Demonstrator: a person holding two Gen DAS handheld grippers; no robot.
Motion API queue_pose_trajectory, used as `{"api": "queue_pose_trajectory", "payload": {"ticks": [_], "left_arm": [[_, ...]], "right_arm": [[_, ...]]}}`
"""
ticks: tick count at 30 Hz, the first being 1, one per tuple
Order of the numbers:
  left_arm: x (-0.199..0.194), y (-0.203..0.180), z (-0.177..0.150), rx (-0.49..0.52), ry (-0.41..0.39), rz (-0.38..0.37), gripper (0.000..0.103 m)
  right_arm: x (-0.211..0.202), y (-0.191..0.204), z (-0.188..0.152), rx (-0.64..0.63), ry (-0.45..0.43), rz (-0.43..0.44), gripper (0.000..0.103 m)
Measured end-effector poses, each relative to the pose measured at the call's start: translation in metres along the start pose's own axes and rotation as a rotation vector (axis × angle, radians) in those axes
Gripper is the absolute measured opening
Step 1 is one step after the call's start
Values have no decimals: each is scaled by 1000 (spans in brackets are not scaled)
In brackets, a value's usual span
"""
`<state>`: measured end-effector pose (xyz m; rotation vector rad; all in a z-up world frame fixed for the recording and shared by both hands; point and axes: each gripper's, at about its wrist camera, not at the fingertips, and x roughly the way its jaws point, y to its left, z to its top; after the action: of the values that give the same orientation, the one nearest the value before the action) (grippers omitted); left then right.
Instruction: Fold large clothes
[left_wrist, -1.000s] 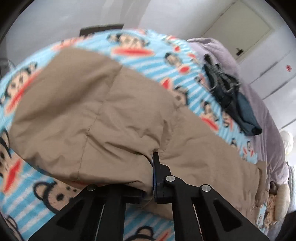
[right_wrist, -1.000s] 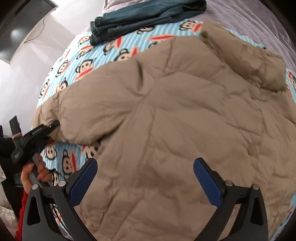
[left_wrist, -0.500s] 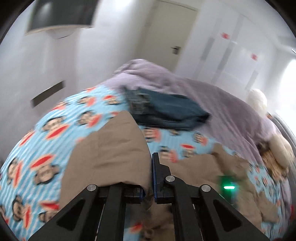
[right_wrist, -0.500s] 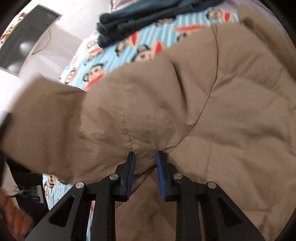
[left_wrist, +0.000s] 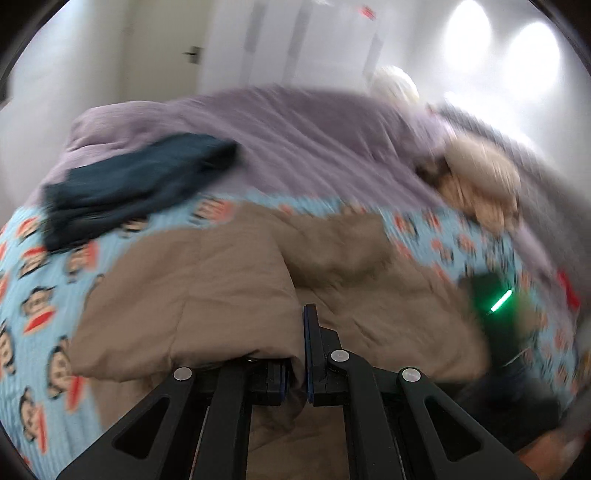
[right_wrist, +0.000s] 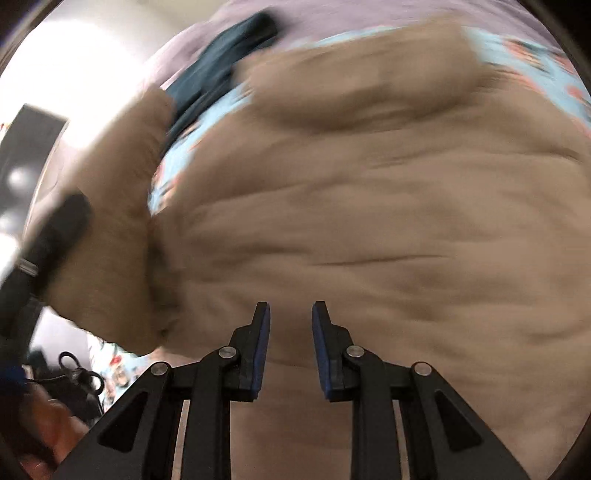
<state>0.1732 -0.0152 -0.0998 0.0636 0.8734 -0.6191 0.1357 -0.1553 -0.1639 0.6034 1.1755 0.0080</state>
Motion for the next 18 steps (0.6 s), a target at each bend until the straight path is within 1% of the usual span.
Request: {"api": "queue_pose_trajectory", "payload": {"ticks": [2, 3, 5, 7, 8, 9, 10, 11, 12, 13, 14, 15, 16, 17, 18], "left_arm": [[31, -25, -12, 66, 87, 1, 8], [39, -33, -18, 90, 110, 6, 9], [54, -47, -33, 151, 162, 48, 9], [59, -51, -47, 181, 196, 81, 9], [57, -52, -51, 191, 210, 97, 9], [54, -49, -55, 192, 212, 103, 9], [48, -47, -57, 192, 205, 109, 13], [42, -45, -58, 192, 200, 117, 21], [35, -44, -58, 192, 195, 126, 53], [26, -42, -58, 192, 173, 147, 74], [16, -41, -57, 195, 138, 170, 74], [13, -39, -58, 198, 134, 172, 74], [7, -36, -58, 193, 144, 165, 74], [1, -33, -57, 179, 147, 162, 74], [-9, -27, -57, 156, 129, 166, 74]], "right_arm": [[-15, -28, 0, 38, -20, -44, 26], [-21, -39, -1, 55, -22, -61, 26], [-27, -56, -3, 79, -19, -82, 26], [-29, -66, -5, 90, -10, -96, 26], [-33, -73, 0, 94, -6, -94, 26], [-31, -76, 2, 96, -2, -95, 26], [-29, -75, 4, 95, 0, -96, 26], [-30, -73, 6, 90, 0, -98, 26], [-31, -70, 9, 82, 0, -100, 26], [-29, -66, 13, 71, -1, -102, 26], [-29, -63, 15, 59, -1, -103, 27], [-29, -58, 14, 45, -3, -103, 28], [-35, -56, 15, 29, -6, -102, 34], [-36, -51, 15, 11, -10, -105, 45], [-38, -42, 16, -15, -18, -109, 52]]}}
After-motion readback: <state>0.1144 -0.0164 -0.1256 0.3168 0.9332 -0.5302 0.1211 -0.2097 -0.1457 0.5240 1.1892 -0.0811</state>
